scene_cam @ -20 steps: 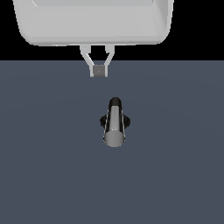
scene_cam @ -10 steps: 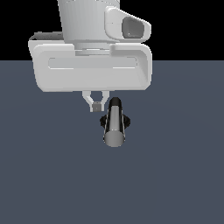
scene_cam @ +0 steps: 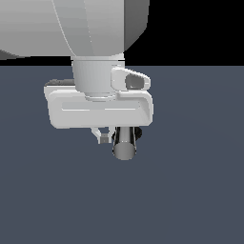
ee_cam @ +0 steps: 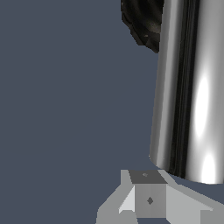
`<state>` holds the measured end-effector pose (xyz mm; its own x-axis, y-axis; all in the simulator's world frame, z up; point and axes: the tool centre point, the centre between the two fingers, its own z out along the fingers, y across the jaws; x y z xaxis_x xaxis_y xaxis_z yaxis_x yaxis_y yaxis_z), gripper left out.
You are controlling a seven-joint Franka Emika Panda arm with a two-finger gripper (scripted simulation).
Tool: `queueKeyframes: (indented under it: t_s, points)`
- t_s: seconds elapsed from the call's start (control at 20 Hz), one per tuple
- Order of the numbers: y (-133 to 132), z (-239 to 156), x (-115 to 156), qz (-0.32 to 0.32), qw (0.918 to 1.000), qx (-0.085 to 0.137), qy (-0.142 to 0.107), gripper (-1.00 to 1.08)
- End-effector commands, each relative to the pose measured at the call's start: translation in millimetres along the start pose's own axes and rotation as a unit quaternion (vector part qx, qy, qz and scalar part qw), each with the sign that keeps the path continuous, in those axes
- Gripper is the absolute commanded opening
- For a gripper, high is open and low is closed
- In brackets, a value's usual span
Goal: Turn on the faucet by rotating a designated handle.
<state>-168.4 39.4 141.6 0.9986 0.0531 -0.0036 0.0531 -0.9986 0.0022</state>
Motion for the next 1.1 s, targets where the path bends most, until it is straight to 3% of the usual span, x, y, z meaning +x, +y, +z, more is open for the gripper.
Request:
queueKeyframes:
  t_s: [0.0,0.8,1.05]
  points:
    - [-1.5,11.8,3.8,0.000,1.0000,0.000,0.001,-1.00]
    - [-4.5,34.8,11.8,-0.001,1.0000,0.001,0.002,-1.00]
    - [19.6,35.0,13.7,-0.001,1.0000,0.001,0.002,-1.00]
